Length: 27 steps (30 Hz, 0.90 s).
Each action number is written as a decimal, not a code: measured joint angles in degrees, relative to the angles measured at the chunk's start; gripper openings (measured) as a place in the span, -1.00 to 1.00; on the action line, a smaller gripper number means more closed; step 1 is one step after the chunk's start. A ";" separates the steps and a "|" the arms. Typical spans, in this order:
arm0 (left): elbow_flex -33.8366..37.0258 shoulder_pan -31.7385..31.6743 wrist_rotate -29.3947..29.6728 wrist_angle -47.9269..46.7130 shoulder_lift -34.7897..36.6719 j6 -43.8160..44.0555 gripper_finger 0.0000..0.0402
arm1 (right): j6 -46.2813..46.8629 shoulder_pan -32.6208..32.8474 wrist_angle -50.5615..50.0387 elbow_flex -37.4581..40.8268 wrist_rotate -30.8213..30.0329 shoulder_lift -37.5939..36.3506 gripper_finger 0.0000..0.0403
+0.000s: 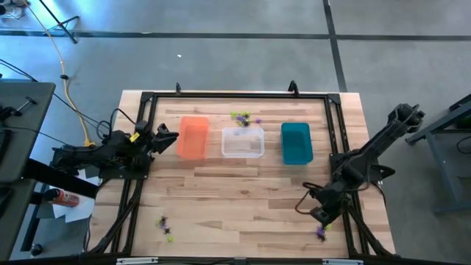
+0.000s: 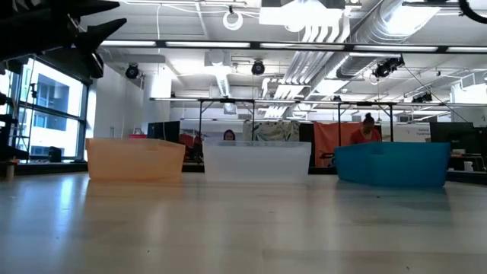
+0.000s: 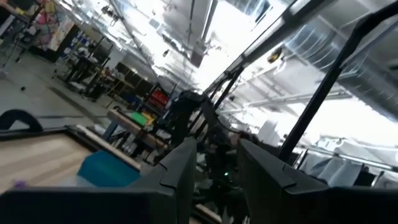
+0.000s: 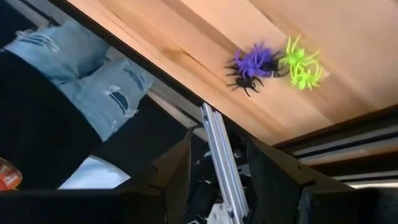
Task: Sort Halloween decoration
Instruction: Put the green spider toy into the transparent bin
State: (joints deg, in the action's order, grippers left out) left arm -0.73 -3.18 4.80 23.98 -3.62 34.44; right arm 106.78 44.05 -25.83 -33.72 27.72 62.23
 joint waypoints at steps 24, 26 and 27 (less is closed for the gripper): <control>0.00 0.00 0.11 -0.08 -10.71 1.88 -0.47 | 0.04 5.51 0.13 0.85 0.87 19.01 -0.22; 0.00 0.00 0.10 -0.10 -10.71 1.90 -0.47 | -2.08 5.51 0.15 0.85 2.75 20.15 -0.22; 0.00 0.00 0.09 -0.12 -10.71 1.90 -0.47 | -2.78 5.51 0.26 0.85 3.38 20.67 -0.22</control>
State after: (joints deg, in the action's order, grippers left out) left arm -0.73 -3.18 4.89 23.86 -14.33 36.33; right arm 103.99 49.56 -25.57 -32.86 31.10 82.90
